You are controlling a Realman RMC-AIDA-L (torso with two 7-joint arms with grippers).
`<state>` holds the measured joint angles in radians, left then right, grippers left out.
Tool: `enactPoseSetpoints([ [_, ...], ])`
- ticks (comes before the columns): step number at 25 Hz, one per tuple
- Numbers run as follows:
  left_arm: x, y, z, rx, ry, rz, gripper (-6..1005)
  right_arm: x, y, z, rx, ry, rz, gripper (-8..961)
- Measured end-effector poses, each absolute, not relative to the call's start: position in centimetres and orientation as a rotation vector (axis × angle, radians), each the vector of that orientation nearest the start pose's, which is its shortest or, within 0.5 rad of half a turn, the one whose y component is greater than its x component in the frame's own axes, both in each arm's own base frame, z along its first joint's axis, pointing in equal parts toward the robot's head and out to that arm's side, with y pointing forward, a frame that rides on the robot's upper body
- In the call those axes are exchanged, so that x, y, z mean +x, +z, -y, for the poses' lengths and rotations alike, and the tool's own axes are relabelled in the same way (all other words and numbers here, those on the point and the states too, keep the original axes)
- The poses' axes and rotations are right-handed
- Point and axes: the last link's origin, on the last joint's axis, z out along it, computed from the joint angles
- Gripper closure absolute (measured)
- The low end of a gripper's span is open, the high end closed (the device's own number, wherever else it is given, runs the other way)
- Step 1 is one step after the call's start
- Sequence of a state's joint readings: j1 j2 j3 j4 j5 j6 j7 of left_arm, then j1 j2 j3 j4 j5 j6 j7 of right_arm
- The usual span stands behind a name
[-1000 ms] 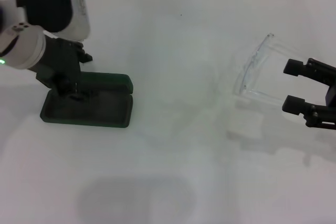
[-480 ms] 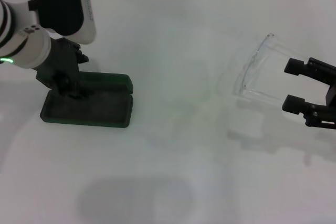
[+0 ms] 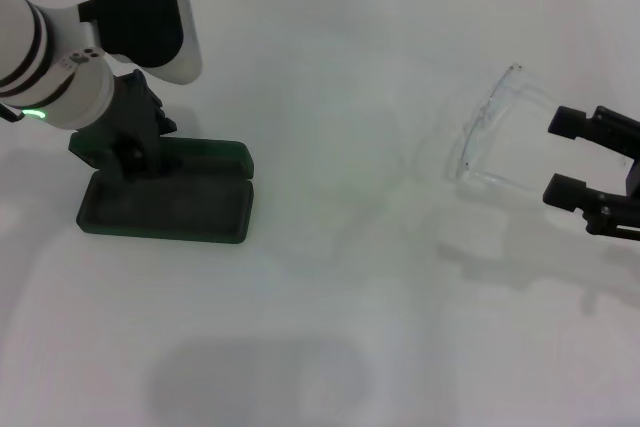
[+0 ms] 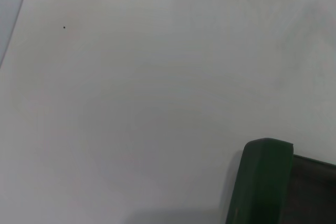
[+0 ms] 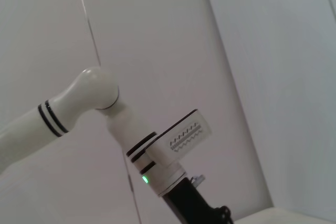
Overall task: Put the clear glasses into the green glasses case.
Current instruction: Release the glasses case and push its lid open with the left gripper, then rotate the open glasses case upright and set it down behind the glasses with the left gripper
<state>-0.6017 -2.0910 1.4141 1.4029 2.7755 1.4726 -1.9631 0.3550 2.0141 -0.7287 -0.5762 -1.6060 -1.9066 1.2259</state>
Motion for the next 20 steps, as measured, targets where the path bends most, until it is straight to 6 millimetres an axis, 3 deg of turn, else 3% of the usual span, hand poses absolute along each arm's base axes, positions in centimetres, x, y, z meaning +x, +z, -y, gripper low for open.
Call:
enactPoseSetpoints([
  [13,-17.7,0.5,-36.1,-2.686,0.849,-0.012,764,27.3,4.9,-26.7,-2.538,1.277,-0.433,98],
  [16,-17.0,0.2,-35.7,-2.684,0.842,-0.047,771,27.8,5.3,-26.5,-2.511,1.269,-0.432,99],
  [20,-14.6,-0.1,-35.0,-2.678,0.771,-0.139,780,28.7,6.2,-26.1,-2.458,1.255,-0.439,101],
])
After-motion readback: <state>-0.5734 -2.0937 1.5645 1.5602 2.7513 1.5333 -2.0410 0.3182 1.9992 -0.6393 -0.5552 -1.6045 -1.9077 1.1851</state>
